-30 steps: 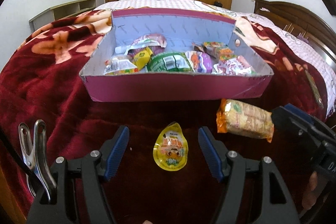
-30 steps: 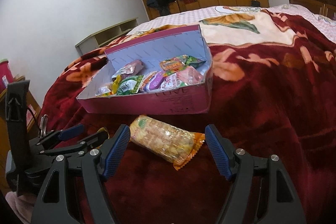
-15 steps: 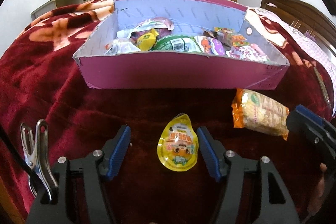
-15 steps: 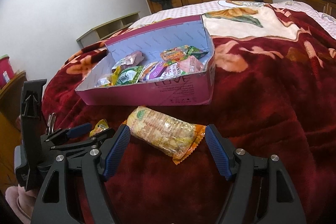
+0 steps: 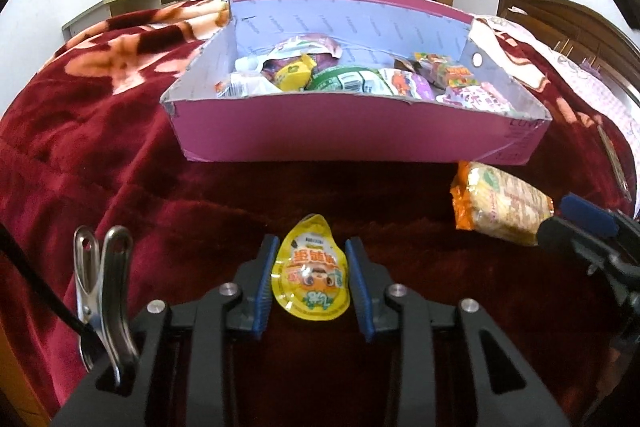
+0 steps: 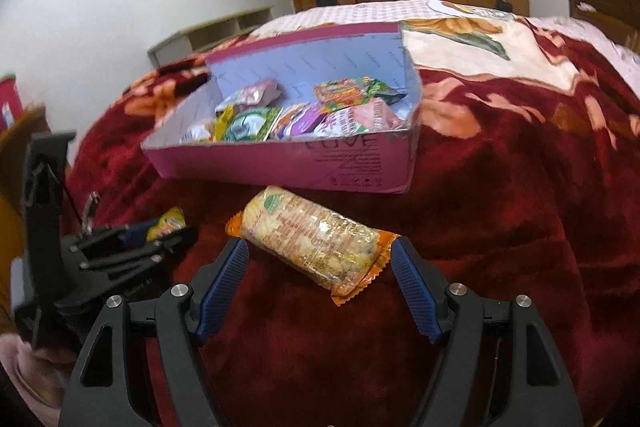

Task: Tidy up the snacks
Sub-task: 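Grasp the yellow jelly cup with the left tool while the right tool grasps the rice-cracker bar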

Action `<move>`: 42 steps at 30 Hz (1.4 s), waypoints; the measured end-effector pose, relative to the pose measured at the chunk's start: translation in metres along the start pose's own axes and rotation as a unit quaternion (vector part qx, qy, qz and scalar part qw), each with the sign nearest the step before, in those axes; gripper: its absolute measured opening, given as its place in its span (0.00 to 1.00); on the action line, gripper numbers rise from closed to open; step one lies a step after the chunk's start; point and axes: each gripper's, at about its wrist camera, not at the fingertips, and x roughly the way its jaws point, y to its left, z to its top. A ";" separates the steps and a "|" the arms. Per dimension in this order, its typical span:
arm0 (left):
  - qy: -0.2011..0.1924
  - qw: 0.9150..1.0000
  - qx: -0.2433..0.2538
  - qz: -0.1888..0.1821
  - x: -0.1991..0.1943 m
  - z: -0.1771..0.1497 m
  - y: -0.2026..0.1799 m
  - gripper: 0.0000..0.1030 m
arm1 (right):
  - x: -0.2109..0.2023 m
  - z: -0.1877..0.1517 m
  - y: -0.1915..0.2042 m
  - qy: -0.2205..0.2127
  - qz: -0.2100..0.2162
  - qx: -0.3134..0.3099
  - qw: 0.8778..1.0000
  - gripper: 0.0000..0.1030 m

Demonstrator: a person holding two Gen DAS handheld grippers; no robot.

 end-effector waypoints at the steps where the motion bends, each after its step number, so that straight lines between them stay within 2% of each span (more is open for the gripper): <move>1: 0.000 1.000 -0.001 -0.001 0.000 0.000 0.000 0.34 | 0.001 0.001 0.003 0.003 -0.001 -0.015 1.000 0.73; 3: 0.000 1.000 -0.001 -0.002 0.000 0.000 0.000 0.34 | 0.002 0.004 0.006 0.005 -0.002 -0.036 0.999 0.75; 5: -0.001 1.000 -0.001 -0.003 0.001 0.000 0.001 0.34 | 0.006 0.008 0.006 0.011 -0.008 -0.053 0.998 0.82; 9: -0.001 1.000 -0.005 -0.009 0.001 -0.001 0.002 0.34 | 0.018 0.017 0.007 0.033 -0.015 -0.111 0.993 0.83; 11: -0.001 1.000 -0.006 -0.011 0.001 -0.001 0.002 0.34 | 0.025 0.019 0.010 0.044 -0.021 -0.145 0.988 0.83; 16: 0.000 1.000 -0.008 -0.015 0.003 -0.001 0.004 0.34 | 0.045 0.017 0.018 0.099 0.027 -0.215 0.971 0.83; 19: 0.000 1.000 -0.010 -0.017 0.003 -0.001 0.004 0.35 | 0.055 0.012 0.025 0.121 0.025 -0.243 0.962 0.83; 21: 0.000 1.000 -0.011 -0.018 0.003 -0.001 0.004 0.35 | 0.057 0.011 0.027 0.126 0.021 -0.244 0.961 0.80; 25: 0.000 1.000 -0.013 -0.023 0.003 -0.002 0.006 0.34 | 0.053 0.014 0.026 0.126 0.033 -0.210 0.969 0.58; 29: -0.001 0.999 -0.017 -0.027 0.003 -0.002 0.007 0.34 | 0.048 0.015 0.024 0.142 0.037 -0.161 0.976 0.57; 31: -0.001 0.999 -0.018 -0.030 0.003 -0.002 0.008 0.34 | 0.048 0.016 0.024 0.166 0.034 -0.116 0.979 0.57; 34: -0.002 0.999 -0.019 -0.031 0.003 -0.002 0.008 0.34 | 0.040 0.014 0.028 0.188 0.052 -0.073 0.978 0.57; 37: -0.001 0.999 -0.019 -0.031 0.003 -0.002 0.008 0.34 | 0.035 0.009 0.044 0.204 0.069 -0.086 0.973 0.57; 40: -0.002 0.999 -0.020 -0.032 0.003 -0.002 0.008 0.34 | 0.036 0.003 0.058 0.192 0.034 -0.131 0.972 0.57; 42: -0.002 0.999 -0.021 -0.033 0.003 -0.003 0.008 0.34 | 0.040 0.002 0.056 0.182 0.024 -0.127 0.975 0.57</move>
